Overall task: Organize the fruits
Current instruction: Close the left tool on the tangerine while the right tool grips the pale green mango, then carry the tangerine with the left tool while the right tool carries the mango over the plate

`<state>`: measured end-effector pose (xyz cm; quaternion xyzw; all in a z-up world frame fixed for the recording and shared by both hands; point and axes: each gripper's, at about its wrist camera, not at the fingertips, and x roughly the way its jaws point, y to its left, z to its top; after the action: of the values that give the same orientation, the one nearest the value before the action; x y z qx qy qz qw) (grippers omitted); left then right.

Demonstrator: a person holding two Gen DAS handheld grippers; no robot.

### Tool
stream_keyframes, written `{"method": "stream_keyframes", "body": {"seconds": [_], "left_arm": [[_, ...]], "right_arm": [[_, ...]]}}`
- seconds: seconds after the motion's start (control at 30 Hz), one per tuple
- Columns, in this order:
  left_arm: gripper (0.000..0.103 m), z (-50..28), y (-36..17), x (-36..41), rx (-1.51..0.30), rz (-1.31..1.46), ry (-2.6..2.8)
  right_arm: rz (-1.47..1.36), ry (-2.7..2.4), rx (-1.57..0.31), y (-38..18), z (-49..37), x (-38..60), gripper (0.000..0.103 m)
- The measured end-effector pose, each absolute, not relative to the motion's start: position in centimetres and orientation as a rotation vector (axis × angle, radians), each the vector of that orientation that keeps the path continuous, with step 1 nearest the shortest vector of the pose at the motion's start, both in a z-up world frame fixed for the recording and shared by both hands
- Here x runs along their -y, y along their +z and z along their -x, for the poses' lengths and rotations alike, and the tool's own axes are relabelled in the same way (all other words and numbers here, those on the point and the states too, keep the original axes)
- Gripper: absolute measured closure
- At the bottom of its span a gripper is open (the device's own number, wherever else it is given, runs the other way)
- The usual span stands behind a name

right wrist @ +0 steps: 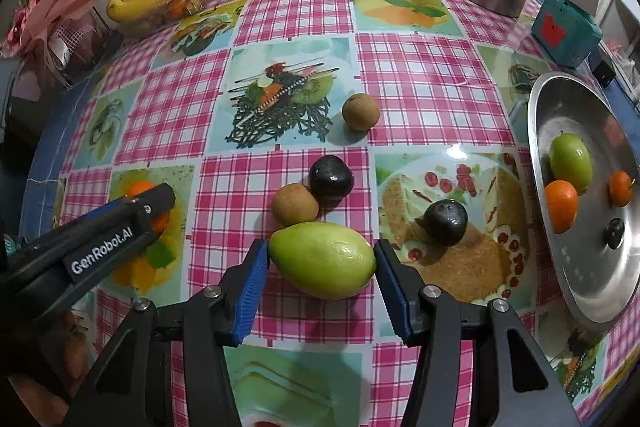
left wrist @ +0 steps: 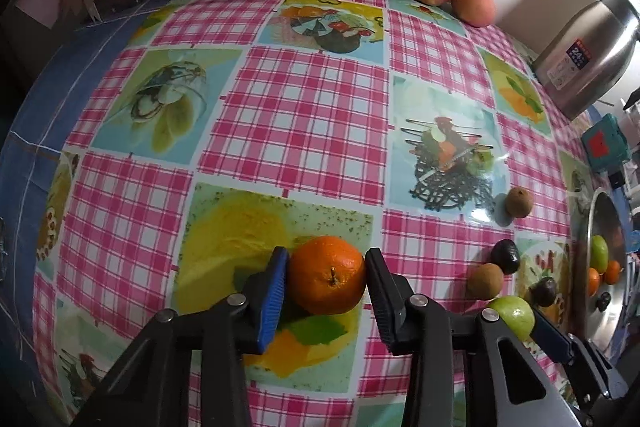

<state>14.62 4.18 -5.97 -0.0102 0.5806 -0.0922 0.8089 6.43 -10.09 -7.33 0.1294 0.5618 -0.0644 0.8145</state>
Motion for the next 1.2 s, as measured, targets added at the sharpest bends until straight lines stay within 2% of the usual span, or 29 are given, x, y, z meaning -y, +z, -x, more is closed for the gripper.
{"method": "stream_keyframes", "body": {"seconds": [0.53,1.2], "left_arm": [[0.062,-13.5,-1.4,-3.4,-1.156,0.050,-0.242],[0.062,-11.6,-0.6,1.4,-1.162,0.023,-0.268]], "right_arm": [[-0.301,-0.125,-1.083,-2.6,-5.0,11.3,0.048],[-0.348,-0.212,-1.122,-2.7,-3.4,17.5,0.048]]}}
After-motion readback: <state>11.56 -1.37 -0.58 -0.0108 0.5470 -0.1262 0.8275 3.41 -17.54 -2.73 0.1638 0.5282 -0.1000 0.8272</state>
